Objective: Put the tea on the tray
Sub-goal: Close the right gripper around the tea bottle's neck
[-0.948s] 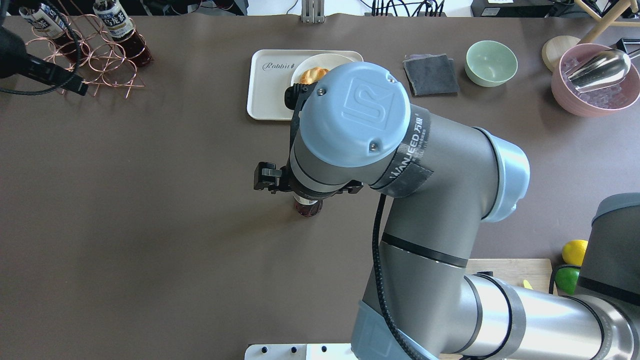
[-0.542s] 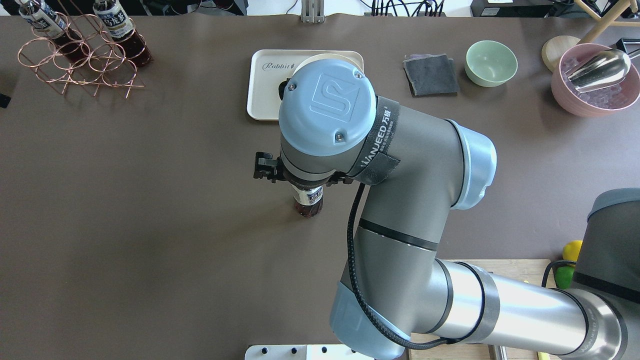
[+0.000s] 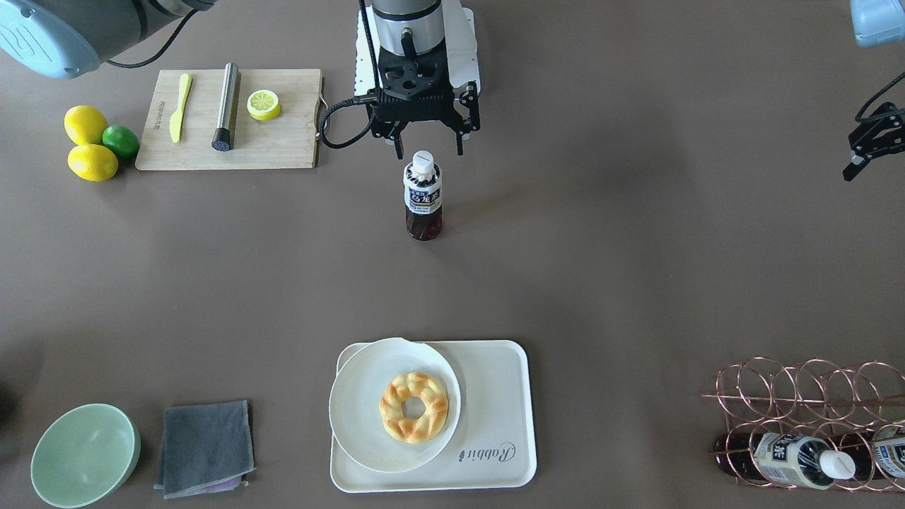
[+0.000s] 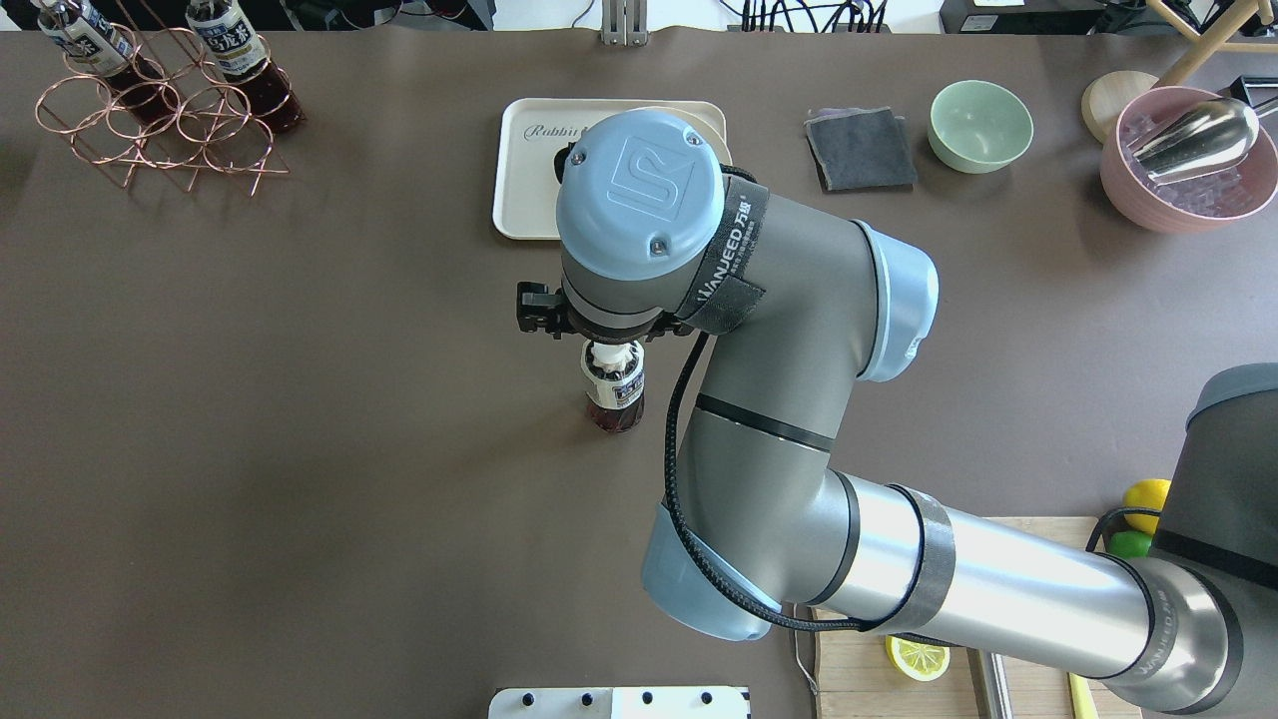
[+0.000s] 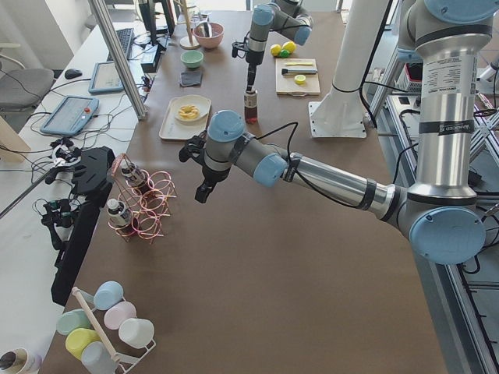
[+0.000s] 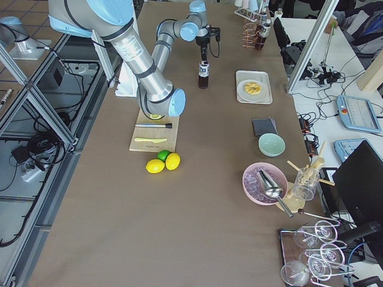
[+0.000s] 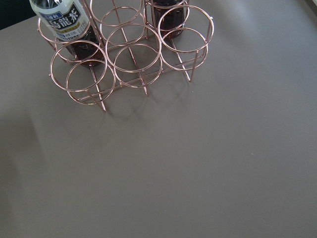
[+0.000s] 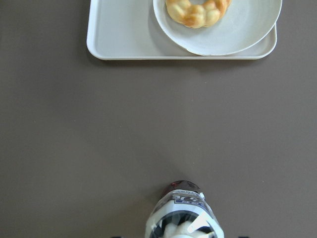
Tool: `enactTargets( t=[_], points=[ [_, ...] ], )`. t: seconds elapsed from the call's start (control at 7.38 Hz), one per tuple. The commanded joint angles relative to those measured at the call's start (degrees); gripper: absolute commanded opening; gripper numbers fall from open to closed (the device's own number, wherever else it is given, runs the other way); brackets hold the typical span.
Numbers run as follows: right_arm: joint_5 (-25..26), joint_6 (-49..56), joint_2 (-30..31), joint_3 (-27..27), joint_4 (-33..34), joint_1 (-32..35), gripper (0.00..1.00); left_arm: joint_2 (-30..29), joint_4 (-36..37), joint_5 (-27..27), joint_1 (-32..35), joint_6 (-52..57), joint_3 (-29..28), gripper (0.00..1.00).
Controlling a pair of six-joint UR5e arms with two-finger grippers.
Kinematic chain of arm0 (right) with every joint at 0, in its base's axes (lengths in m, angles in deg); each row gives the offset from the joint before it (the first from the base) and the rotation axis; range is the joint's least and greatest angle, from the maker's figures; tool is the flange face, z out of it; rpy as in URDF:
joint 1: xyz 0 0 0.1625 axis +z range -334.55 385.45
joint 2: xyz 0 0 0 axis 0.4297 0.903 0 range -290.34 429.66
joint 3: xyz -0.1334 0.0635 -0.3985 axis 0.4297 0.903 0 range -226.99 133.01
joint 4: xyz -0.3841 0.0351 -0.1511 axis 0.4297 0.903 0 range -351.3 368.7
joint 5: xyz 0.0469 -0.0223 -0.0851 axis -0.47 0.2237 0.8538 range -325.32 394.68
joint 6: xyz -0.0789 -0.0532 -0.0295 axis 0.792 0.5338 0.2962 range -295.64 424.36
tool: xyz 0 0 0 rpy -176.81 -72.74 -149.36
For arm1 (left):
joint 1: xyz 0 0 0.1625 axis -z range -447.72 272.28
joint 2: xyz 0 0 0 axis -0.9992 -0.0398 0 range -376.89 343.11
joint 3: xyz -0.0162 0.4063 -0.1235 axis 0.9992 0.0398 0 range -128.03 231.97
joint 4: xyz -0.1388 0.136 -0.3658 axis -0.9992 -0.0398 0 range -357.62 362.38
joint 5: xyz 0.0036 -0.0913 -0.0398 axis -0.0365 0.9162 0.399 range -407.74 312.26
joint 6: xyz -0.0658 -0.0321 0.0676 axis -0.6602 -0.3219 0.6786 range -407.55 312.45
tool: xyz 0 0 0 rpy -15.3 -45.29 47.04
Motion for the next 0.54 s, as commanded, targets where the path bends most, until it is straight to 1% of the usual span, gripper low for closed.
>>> enactTargets(
  t=[0.0,0.14,0.27,0.41],
  points=[
    [0.5,-0.2,0.52,-0.14,0.38,-1.06,0.54,0.08,-0.1,0.02,0.11,-0.06,0.0,0.96],
    [0.85,-0.37,0.0,-0.4,1.69,-1.42,0.24,0.16,-0.1,0.02,0.11,-0.06,-0.09,0.96],
    [0.85,-0.38,-0.27,-0.49,2.14,-1.16,0.0,0.16,-0.1,0.02,0.11,-0.06,-0.09,0.96],
    [0.42,0.23,-0.7,-0.93,2.23,-0.11,0.0,0.16,-0.1,0.02,0.11,-0.06,-0.18,0.96]
  ],
)
